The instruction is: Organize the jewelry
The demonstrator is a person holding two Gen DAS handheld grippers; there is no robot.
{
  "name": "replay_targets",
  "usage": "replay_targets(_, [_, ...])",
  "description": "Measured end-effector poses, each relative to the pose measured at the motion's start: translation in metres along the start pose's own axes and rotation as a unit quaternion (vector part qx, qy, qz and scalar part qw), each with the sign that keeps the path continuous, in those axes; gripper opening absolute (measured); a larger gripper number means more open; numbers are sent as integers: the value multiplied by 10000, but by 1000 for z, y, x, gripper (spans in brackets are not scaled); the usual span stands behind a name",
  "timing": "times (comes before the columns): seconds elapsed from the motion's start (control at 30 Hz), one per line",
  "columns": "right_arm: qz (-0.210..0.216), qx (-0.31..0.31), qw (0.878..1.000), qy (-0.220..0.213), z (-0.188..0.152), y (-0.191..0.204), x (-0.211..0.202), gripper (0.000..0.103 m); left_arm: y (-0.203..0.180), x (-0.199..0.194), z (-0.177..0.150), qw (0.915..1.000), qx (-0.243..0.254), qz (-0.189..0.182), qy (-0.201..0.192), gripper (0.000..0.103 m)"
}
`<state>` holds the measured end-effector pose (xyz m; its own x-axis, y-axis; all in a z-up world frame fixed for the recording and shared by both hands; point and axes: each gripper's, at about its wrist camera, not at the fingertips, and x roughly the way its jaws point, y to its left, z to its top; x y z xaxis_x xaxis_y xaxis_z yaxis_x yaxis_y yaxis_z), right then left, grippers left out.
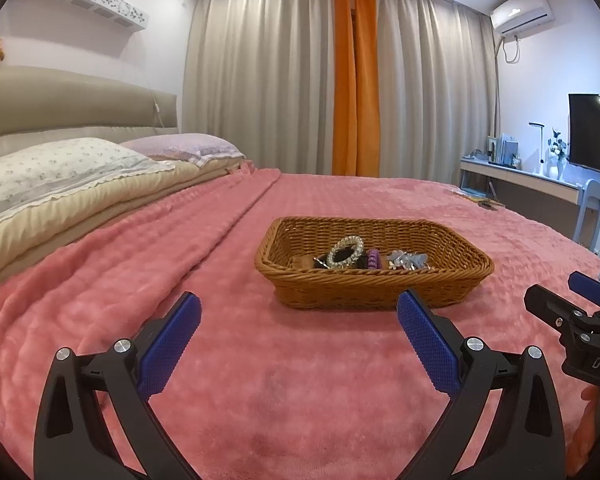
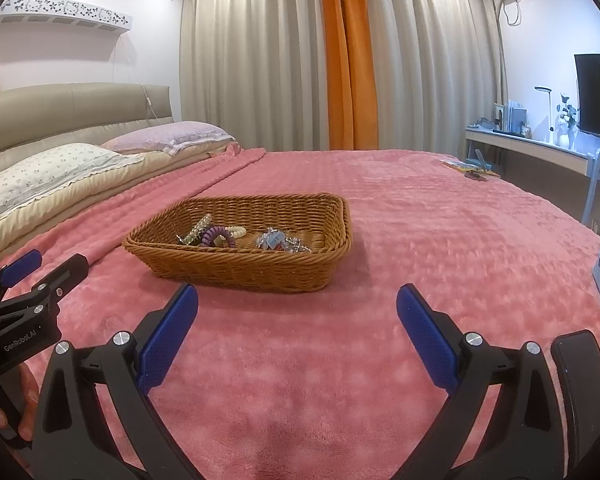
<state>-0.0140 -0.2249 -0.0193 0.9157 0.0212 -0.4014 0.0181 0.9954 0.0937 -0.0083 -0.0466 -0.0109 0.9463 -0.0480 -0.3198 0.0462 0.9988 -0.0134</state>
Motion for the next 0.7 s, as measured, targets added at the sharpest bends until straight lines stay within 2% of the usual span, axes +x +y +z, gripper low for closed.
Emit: replay_targets(0.7, [-17,-33,10000,9,-1,1,0,95,2,6,-1,9999,-11,-60,124,95])
